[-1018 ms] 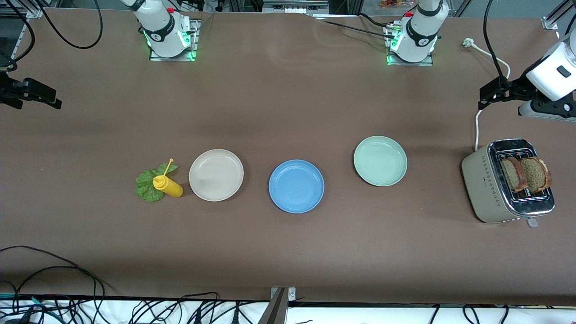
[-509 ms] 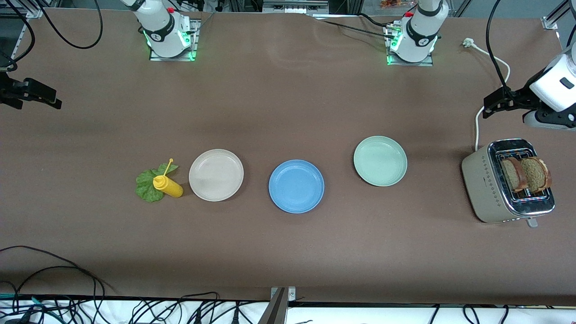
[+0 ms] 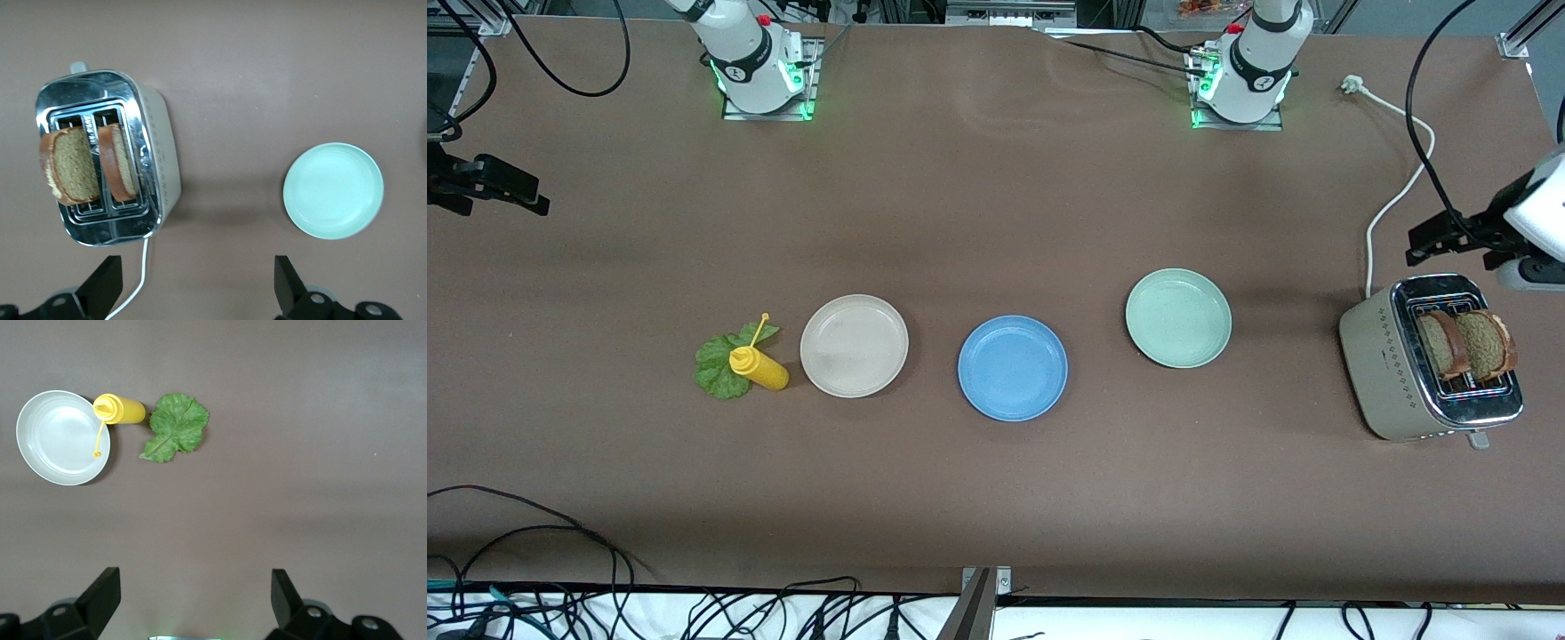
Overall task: Make sandwich in blue plate with both arms
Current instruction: 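Move the left gripper down over the bread slice in the toaster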
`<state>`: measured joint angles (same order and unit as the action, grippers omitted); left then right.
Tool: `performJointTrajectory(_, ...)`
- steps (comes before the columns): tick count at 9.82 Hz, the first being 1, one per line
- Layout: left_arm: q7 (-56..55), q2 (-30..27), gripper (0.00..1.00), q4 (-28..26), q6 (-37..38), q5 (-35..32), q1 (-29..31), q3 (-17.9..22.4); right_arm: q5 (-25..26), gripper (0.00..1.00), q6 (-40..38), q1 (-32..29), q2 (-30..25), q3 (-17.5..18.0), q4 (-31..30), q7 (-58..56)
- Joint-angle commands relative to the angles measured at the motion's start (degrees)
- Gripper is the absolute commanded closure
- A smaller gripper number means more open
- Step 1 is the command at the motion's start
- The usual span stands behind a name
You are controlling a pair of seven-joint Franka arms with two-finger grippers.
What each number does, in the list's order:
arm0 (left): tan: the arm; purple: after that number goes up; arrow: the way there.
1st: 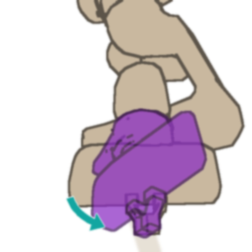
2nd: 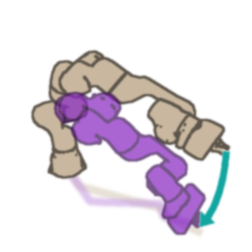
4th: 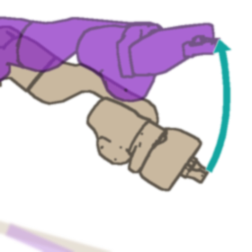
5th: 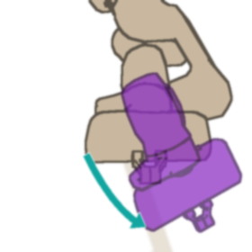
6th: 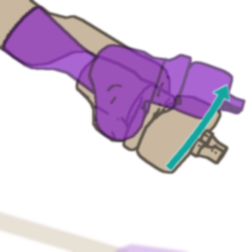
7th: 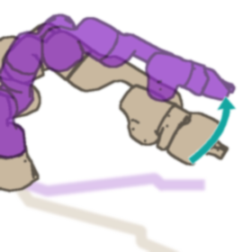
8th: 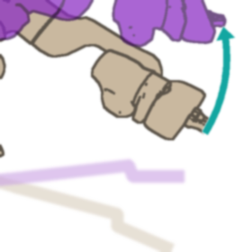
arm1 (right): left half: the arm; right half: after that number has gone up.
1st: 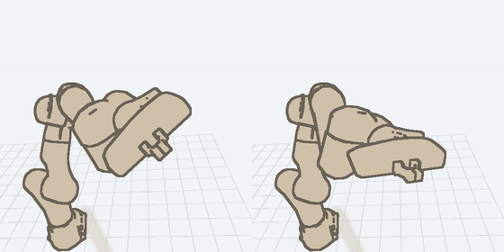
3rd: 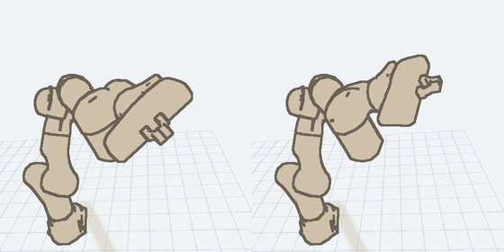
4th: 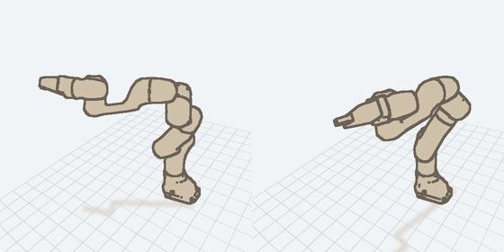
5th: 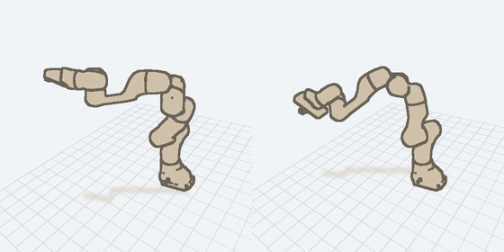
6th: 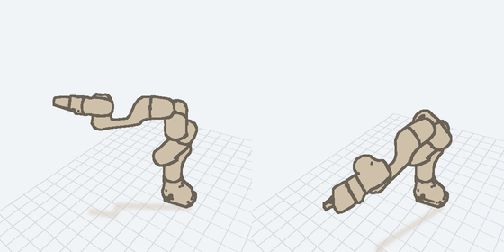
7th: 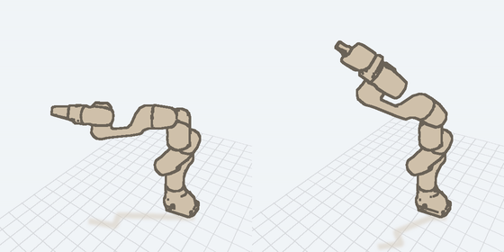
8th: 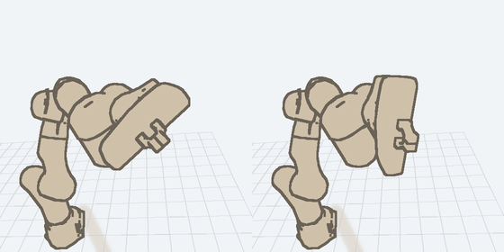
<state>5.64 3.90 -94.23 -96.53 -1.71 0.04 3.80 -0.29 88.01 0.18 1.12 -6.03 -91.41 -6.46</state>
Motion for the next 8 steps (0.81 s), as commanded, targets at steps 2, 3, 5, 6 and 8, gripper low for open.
performJointTrajectory(2, 0.86, 4.53, 0.0, 0.97, -4.98, -1.1, -0.04, 4.28, -0.59, 0.0, -1.09, -0.27, 0.46, 0.14, 1.32, -0.48)
performJointTrajectory(3, 2.0, 5.58, 0.0, 0.97, -6.03, -1.01, -0.04, 4.9, -0.59, 0.0, -1.18, -0.27, 0.46, 0.14, 1.32, -0.57)
performJointTrajectory(5, 2.89, 7.61, 0.0, 0.97, -8.23, -0.14, 0.13, 6.22, -0.59, 0.0, -1.18, -0.27, 0.46, 0.14, 1.32, -0.57)
performJointTrajectory(6, 3.23, 8.4, 0.0, 1.06, -8.59, 0.04, 0.66, 6.66, -0.59, 0.0, -1.18, -0.27, 0.46, 0.14, 1.32, -0.57)
performJointTrajectory(8, 3.67, 10.24, 0.0, 0.97, -11.31, 0.74, 1.18, 7.01, -0.59, 0.0, -1.44, -0.27, 0.37, 0.14, 1.32, -0.57)
